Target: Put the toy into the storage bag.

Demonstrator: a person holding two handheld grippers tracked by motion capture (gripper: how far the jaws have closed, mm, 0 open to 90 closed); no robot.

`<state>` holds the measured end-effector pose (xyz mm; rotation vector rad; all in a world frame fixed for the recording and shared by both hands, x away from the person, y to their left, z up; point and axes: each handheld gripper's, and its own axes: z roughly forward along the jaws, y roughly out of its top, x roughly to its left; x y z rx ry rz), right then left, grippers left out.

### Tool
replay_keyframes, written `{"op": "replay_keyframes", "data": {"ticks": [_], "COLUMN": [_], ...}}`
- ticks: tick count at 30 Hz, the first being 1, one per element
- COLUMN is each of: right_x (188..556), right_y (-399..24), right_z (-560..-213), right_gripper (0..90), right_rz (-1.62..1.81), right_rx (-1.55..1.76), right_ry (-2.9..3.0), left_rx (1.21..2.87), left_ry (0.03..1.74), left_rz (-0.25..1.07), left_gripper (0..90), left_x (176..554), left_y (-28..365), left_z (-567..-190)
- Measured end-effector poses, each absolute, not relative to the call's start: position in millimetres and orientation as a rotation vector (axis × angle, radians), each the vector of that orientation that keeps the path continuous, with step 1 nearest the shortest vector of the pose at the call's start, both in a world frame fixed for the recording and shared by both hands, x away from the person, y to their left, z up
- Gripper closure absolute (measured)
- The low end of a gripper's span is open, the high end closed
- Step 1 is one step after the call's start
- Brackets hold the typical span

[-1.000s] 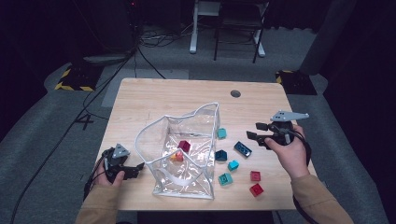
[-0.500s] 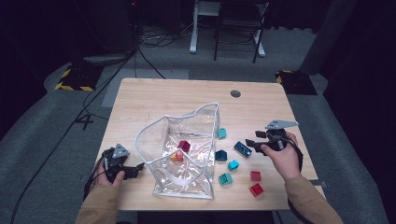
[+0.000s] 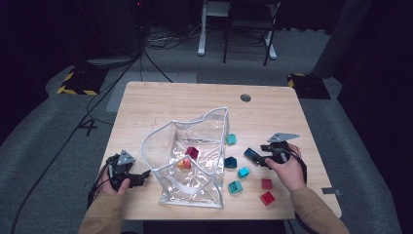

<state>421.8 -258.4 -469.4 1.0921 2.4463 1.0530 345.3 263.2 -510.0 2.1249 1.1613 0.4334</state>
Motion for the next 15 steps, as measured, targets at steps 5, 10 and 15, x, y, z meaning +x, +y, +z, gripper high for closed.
{"op": "replay_keyframes", "data": {"ticks": [5, 10, 15], "right_x": [424, 425, 425], "right_y": [-255, -252, -249], "right_z": [-477, -481, -484], "right_gripper": [35.4, 39.4, 52.4], "right_rz": [1.044, 1.02, 0.968], "right_rx": [1.096, 1.084, 1.047], "right_ry": [2.464, 2.475, 2.492], "left_rx": [2.125, 2.125, 2.125], "left_ry": [1.161, 1.161, 1.161], "left_rz": [0.434, 0.434, 0.433], "left_gripper": [15.1, 15.1, 15.1], "left_x": [345, 345, 345], "left_y": [263, 263, 263], "left_z": [-510, -510, -510]}}
